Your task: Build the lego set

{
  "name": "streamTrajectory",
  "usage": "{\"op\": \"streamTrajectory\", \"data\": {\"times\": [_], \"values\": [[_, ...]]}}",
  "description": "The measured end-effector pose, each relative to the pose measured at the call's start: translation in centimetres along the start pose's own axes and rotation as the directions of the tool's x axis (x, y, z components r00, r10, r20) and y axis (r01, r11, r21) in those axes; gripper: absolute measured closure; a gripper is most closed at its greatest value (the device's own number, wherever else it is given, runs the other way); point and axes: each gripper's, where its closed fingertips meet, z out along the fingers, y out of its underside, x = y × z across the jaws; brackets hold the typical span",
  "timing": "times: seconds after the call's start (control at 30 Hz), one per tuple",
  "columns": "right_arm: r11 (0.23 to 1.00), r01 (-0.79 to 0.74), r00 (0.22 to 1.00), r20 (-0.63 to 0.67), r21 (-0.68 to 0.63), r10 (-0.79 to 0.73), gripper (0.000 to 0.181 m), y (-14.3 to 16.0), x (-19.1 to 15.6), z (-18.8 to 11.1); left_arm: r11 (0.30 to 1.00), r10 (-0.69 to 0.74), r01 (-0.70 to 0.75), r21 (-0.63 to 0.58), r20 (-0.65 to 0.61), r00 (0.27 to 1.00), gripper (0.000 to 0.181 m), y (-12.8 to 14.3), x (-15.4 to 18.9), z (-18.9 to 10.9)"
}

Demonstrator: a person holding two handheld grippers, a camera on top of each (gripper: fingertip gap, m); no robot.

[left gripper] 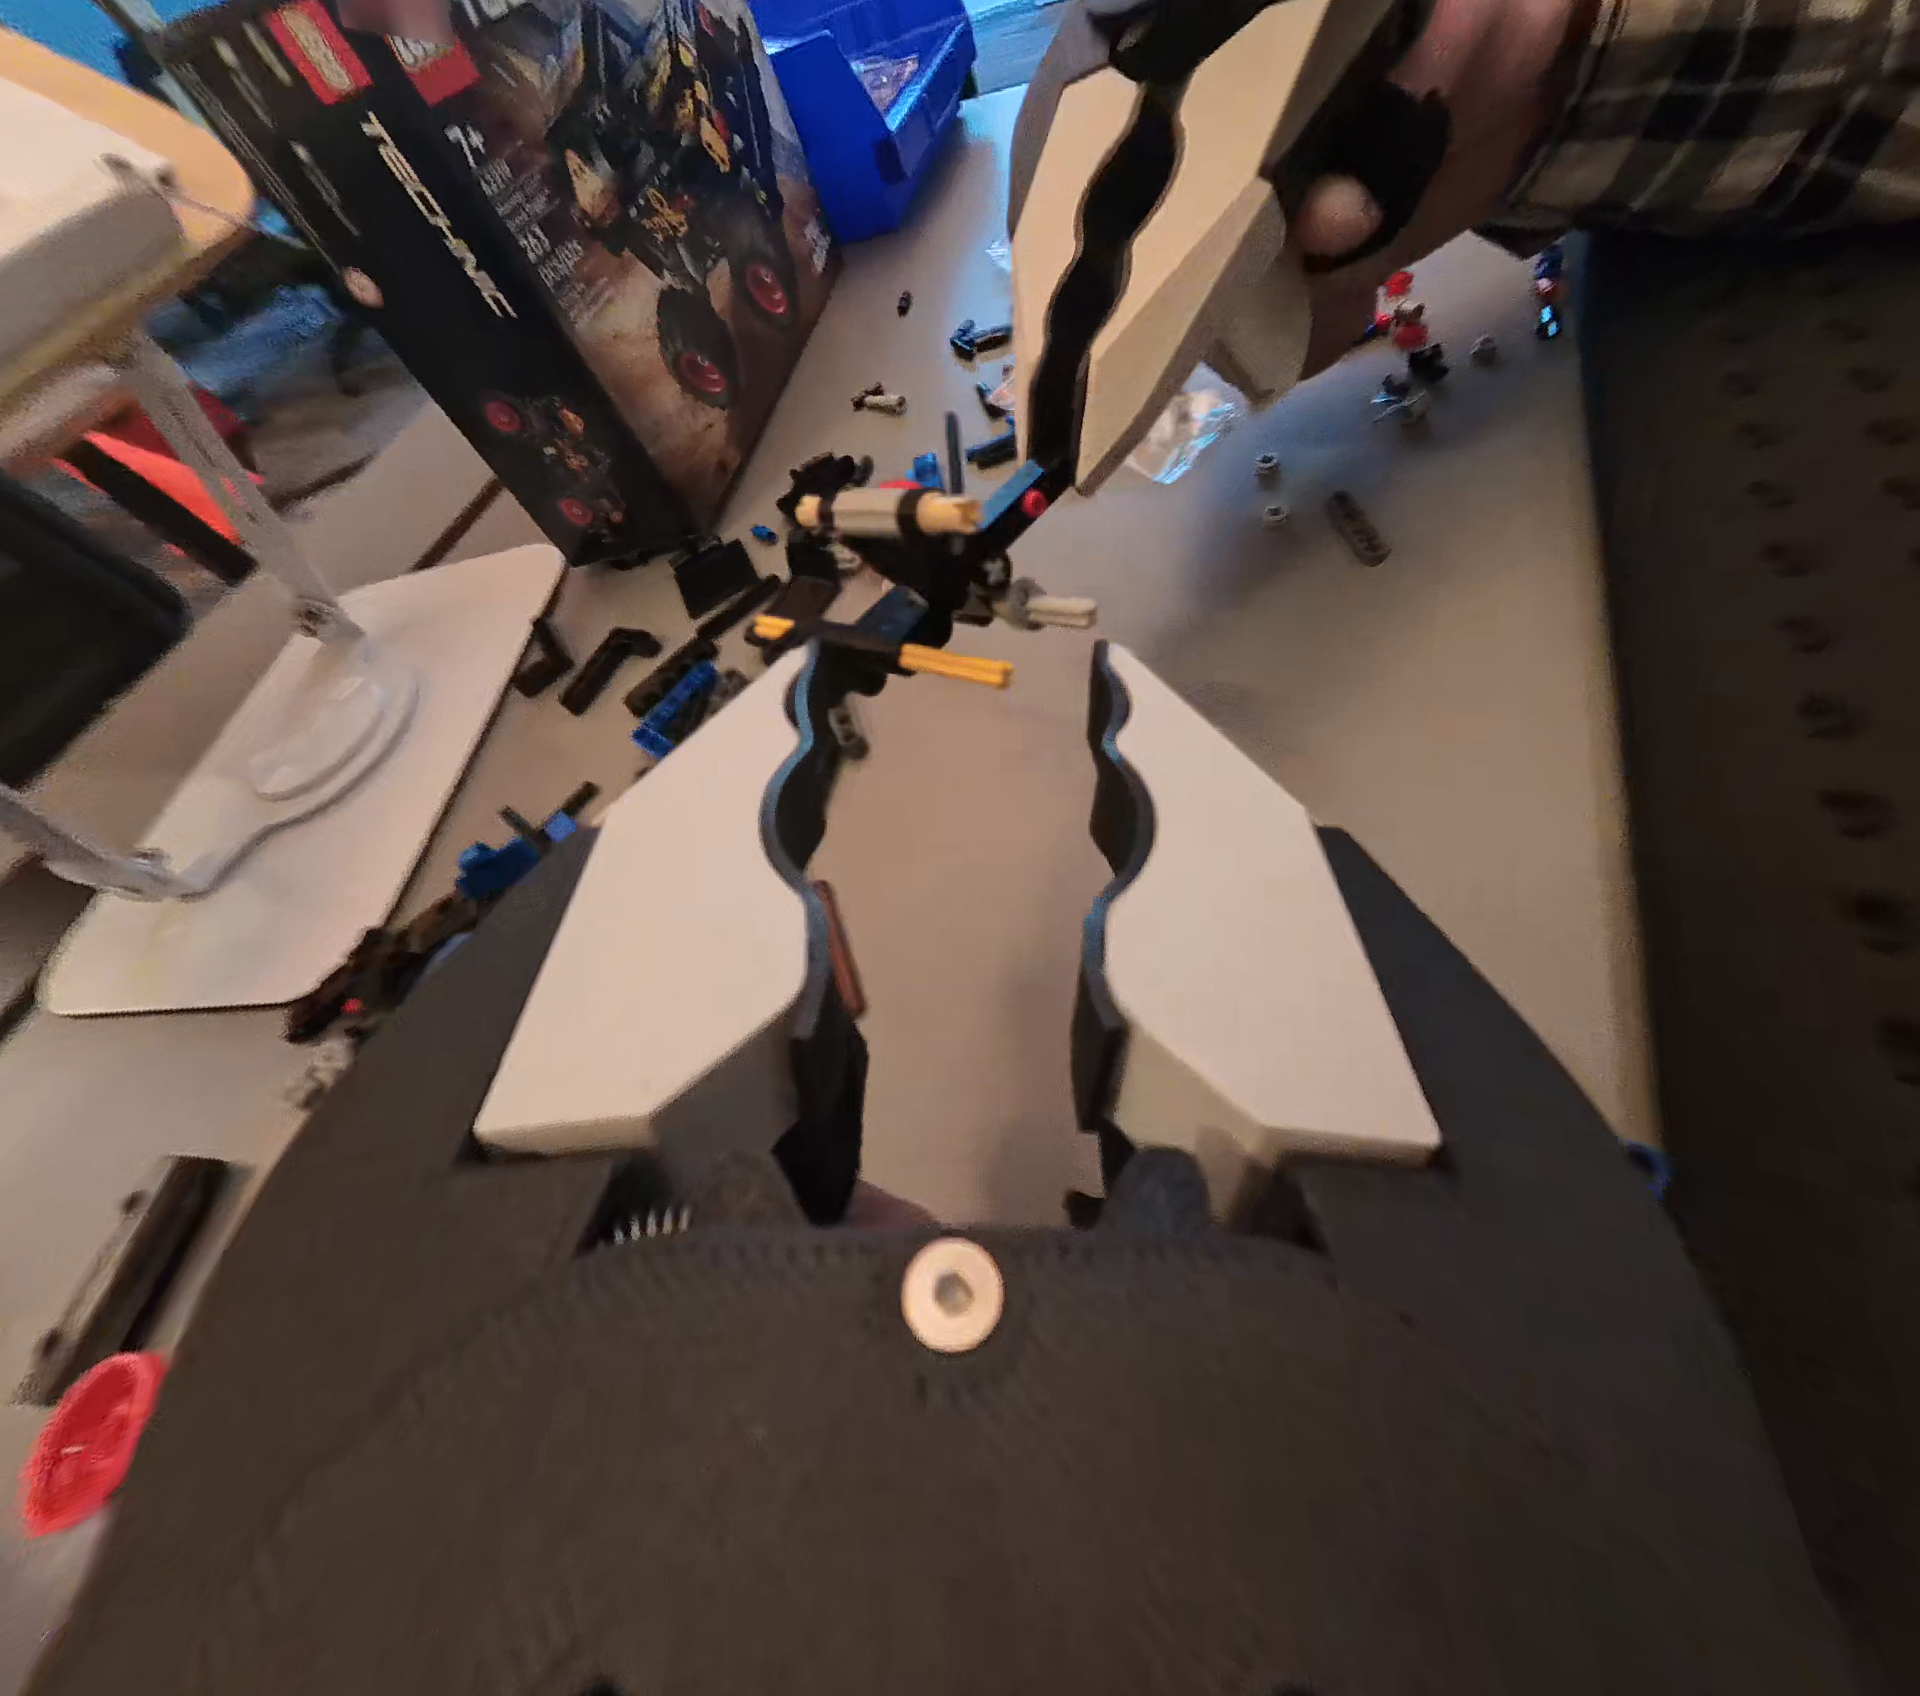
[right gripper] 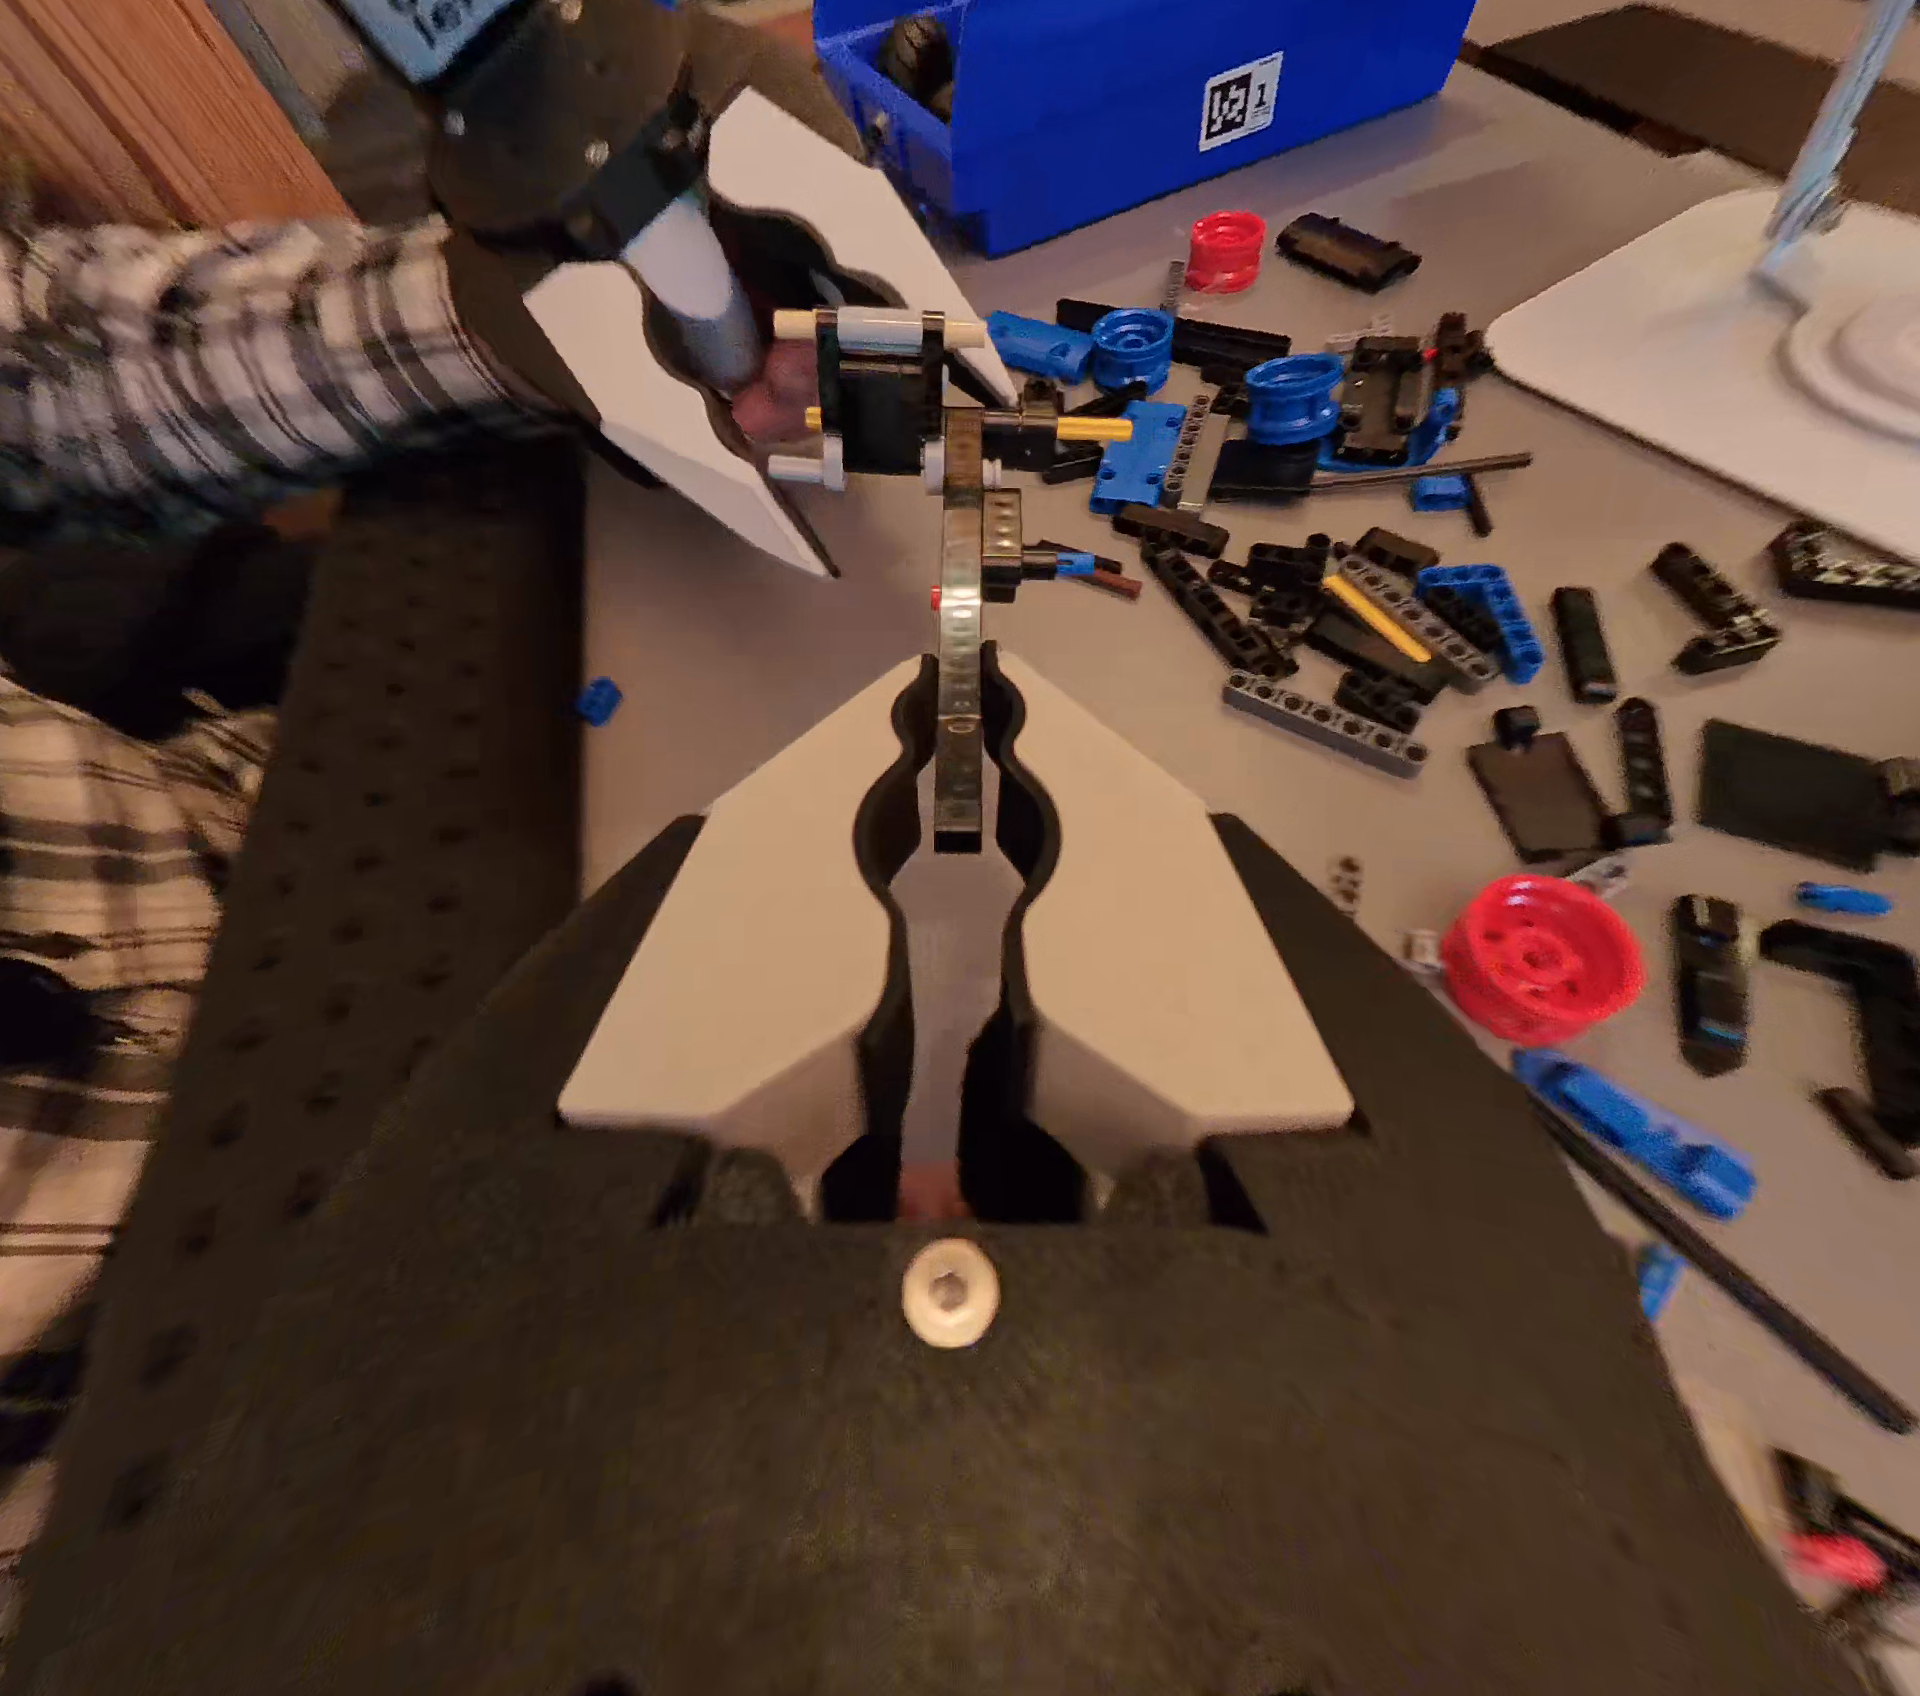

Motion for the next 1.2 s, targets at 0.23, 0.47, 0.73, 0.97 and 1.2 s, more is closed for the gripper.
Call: {"op": "streamTrajectory", "data": {"times": [0.23,0.47,0.73,0.97,1.2], "values": [[0.984,-0.174,0.980,0.109,0.036,0.169,0.175,-0.4,-0.5,-0.3,0.996,0.092,-0.092,-0.001,0.100,0.991,0.155,-0.4,-0.9,-0.1],[0.984,-0.175,0.980,0.105,0.032,0.171,0.175,-0.3,-0.4,-0.2,0.995,0.100,-0.099,-0.017,0.115,0.988,0.152,-0.2,-1.0,-0.1],[0.985,-0.169,0.981,0.103,0.037,0.164,0.175,-0.4,-0.4,-0.3,0.993,0.116,-0.115,-0.019,0.134,0.984,0.146,-0.4,-1.2,-0.1],[0.985,-0.168,0.982,0.093,0.046,0.163,0.175,-0.4,-0.3,-0.4,0.994,0.110,-0.111,-0.003,0.144,0.984,0.143,-0.7,-1.3,-0.2],[0.984,-0.170,0.984,0.064,0.052,0.167,0.175,-0.4,0.3,-0.6,0.991,0.127,-0.131,0.017,0.146,0.981,0.131,-1.3,-1.0,-0.2]]}}
